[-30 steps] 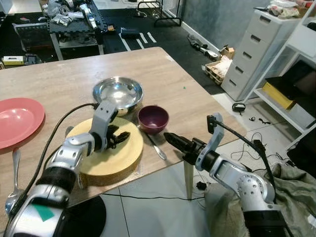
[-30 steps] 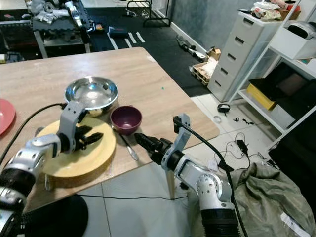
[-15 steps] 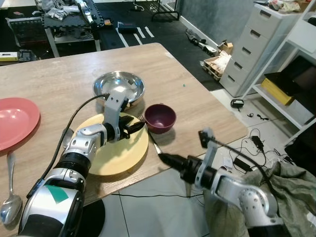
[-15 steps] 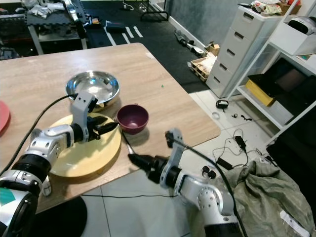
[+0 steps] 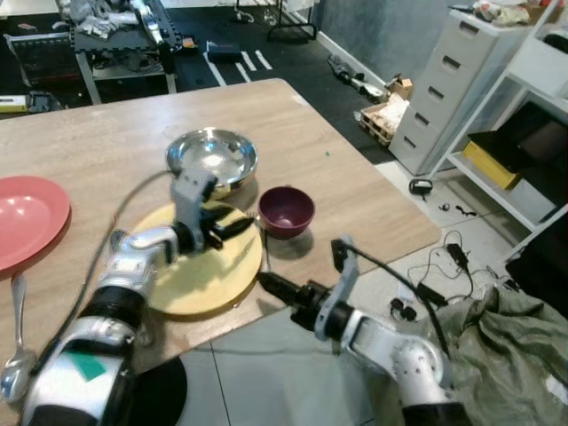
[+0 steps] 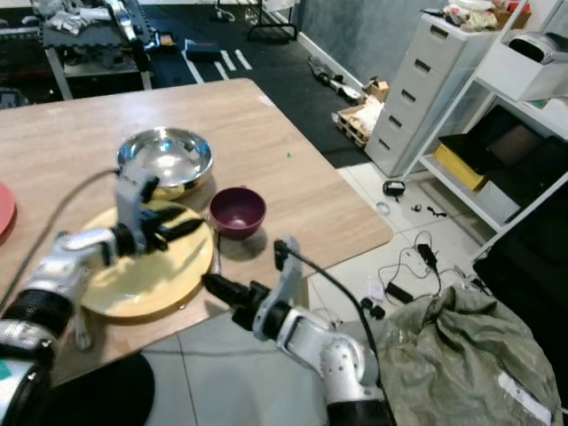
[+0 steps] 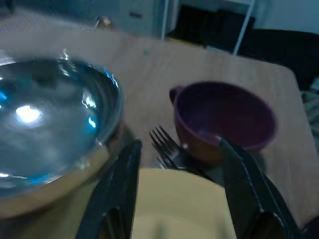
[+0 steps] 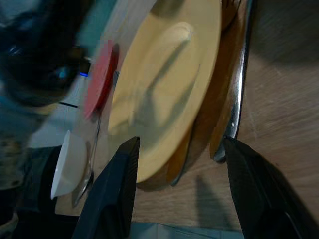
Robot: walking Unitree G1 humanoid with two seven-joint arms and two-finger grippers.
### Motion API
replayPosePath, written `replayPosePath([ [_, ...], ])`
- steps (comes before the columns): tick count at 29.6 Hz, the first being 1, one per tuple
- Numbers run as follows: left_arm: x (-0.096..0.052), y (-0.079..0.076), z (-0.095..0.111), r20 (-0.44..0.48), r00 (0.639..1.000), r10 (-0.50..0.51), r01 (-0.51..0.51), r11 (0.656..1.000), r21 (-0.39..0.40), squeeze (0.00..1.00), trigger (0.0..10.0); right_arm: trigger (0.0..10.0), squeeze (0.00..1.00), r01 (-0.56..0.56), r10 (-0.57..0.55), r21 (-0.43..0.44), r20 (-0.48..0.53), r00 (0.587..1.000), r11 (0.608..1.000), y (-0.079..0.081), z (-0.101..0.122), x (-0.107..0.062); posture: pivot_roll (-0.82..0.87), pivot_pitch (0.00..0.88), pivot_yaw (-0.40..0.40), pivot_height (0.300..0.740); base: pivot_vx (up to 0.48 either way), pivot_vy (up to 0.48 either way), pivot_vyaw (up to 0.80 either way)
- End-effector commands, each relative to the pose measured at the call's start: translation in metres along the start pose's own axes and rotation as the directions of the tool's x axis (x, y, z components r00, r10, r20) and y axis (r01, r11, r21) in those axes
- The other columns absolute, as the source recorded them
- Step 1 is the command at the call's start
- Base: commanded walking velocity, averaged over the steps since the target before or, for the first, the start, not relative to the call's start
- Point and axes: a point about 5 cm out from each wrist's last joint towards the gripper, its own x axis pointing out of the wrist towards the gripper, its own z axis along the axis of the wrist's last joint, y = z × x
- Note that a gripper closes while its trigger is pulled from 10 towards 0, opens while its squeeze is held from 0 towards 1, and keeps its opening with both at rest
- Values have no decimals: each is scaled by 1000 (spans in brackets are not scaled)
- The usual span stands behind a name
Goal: Setting the table
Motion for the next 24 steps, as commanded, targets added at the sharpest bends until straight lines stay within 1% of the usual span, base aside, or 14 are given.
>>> replayPosePath([
  [1, -14, -6, -1, -33, 999, -16, 17, 999, 33, 0, 10000, 10000, 0, 19, -19, 14, -13, 1000, 1000, -3, -5, 1, 99, 105, 18, 740, 0, 0, 0],
  [2, -14, -6, -1, -33, 999, -16, 17, 999, 33, 0, 10000, 10000, 0, 19, -19, 14, -13, 1000, 1000, -3, -5, 1, 99, 105, 18, 740, 0, 0, 0],
  [4, -40, -10, -3, -73, 997, 10, -4, 997, 82, 0, 10000, 10000, 0, 19, -18, 21, -15, 1000, 1000, -2, -7, 5, 112, 105, 15, 740, 0, 0, 0],
  [5, -40, -10, -3, -73, 997, 10, -4, 997, 82, 0, 10000, 10000, 0, 19, -18, 21, -15, 1000, 1000, -2, -7, 5, 112, 105, 15, 740, 0, 0, 0],
  [6, -64, -16, -19, -124, 990, 61, -50, 994, 93, 0, 10000, 10000, 0, 27, -27, 19, -17, 1000, 999, -3, -8, 9, 118, 106, 9, 740, 0, 0, 0],
  [7, -64, -16, -19, -124, 990, 61, -50, 994, 93, 0, 10000, 10000, 0, 27, -27, 19, -17, 1000, 999, -3, -8, 9, 118, 106, 9, 740, 0, 0, 0],
  [9, -73, -19, -27, -133, 987, 88, -77, 993, 84, 0, 10000, 10000, 0, 32, -32, 17, -16, 999, 999, -3, -8, 11, 121, 105, 6, 740, 0, 0, 0],
  [10, -85, -22, -40, -129, 978, 162, -152, 985, 84, 0, 10000, 10000, 0, 41, -41, 14, -5, 999, 999, -4, -6, 15, 127, 101, -7, 740, 0, 0, 0],
  [14, -93, -21, -48, -117, 964, 239, -228, 969, 99, 0, 10000, 10000, 0, 51, -51, 15, 10, 999, 999, -5, -3, 18, 128, 97, -10, 740, 0, 0, 0],
  [15, -99, -20, -52, -89, 946, 312, -306, 949, 74, 0, 10000, 10000, 0, 57, -57, 1, 30, 998, 998, -6, 2, 21, 125, 94, -11, 740, 0, 0, 0],
  [16, -100, -19, -54, -81, 939, 335, -331, 942, 64, 0, 10000, 10000, 0, 56, -56, -2, 39, 998, 998, -5, 5, 22, 123, 91, -13, 740, 0, 0, 0],
  [18, -101, -20, -54, -81, 935, 346, -342, 938, 57, 0, 10000, 10000, 0, 54, -54, -4, 44, 998, 999, -5, 7, 22, 123, 91, -13, 740, 0, 0, 0],
  [21, -108, -22, -67, -123, 915, 385, -384, 923, 30, 0, 10000, 10000, 0, 59, -57, -20, 79, 995, 998, -5, 18, 21, 117, 86, -15, 740, 0, 0, 0],
  [24, -113, -29, -76, -147, 911, 386, -392, 920, -9, 0, 10000, 10000, 0, 66, -62, -28, 120, 991, 997, -8, 28, 19, 115, 83, -14, 740, 0, 0, 0],
])
